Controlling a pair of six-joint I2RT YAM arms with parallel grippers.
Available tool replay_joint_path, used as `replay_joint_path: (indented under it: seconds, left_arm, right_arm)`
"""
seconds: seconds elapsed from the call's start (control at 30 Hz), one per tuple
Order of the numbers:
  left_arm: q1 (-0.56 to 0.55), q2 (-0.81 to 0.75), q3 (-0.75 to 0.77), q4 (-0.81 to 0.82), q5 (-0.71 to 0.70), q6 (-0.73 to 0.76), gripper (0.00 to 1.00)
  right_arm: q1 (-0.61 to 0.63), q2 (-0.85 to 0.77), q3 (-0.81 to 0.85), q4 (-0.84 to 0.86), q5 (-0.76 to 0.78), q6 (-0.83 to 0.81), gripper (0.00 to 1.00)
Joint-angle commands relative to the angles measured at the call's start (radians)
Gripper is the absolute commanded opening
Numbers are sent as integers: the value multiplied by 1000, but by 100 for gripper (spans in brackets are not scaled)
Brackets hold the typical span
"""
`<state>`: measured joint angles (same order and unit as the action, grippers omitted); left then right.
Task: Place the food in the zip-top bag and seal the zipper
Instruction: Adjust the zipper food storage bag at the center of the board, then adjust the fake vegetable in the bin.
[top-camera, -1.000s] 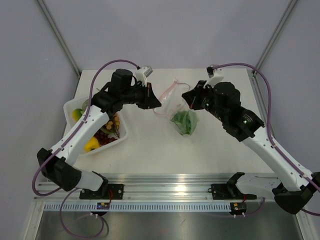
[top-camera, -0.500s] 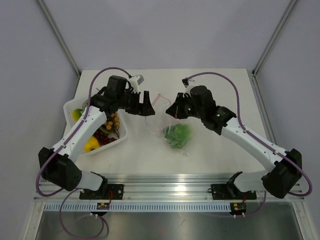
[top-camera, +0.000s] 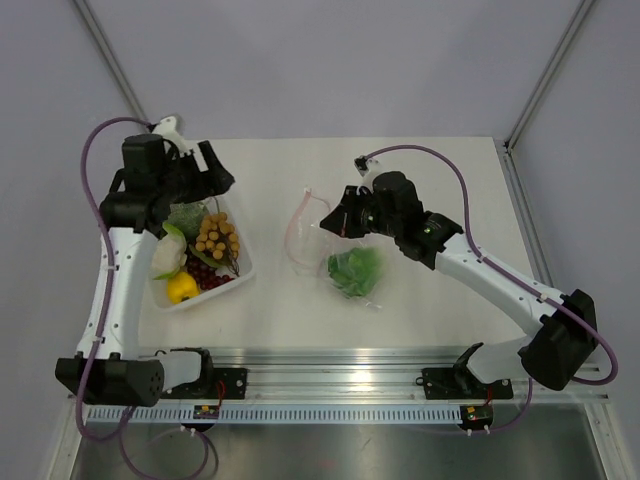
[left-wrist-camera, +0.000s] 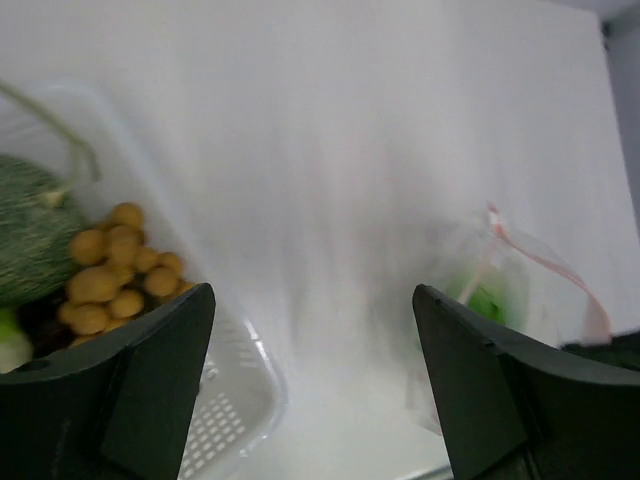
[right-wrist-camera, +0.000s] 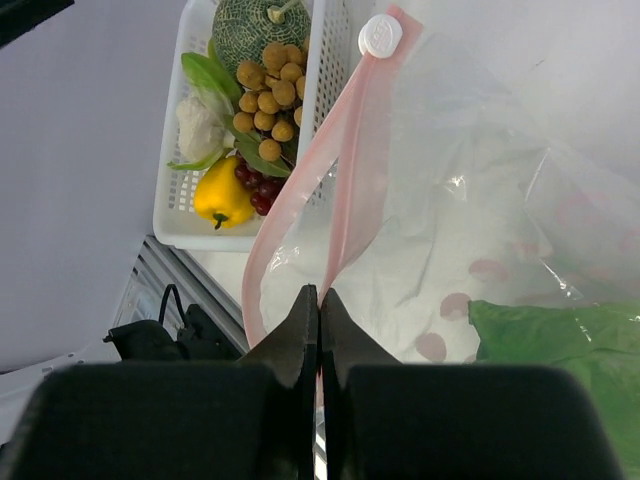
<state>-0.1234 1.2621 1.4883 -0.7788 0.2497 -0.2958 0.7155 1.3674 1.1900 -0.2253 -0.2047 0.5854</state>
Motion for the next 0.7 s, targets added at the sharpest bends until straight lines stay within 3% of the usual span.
replay_joint_path:
  seconds: [0.0,0.13,0.4,0.53,0.67]
  left_arm:
    - [167,-53,-74,-8,-119,-68,83]
    - [257,-18,-115,-54,-227,-114,83]
    - [257,68,-146,-46,-548,-115,83]
    - [257,129,-164,-51,-621,-111,80]
    - [266,137,-209,13,-593,-88,75]
  right_arm:
    - [16,-31,2,70,-22,8,0]
    - [18,-31,-16,90,-41,5,0]
    - [19,-10,-13,93,-79,-38,0]
    - [19,-7,-15,101,-96,-52,0]
    - [18,-8,-21,103,-101,-62,0]
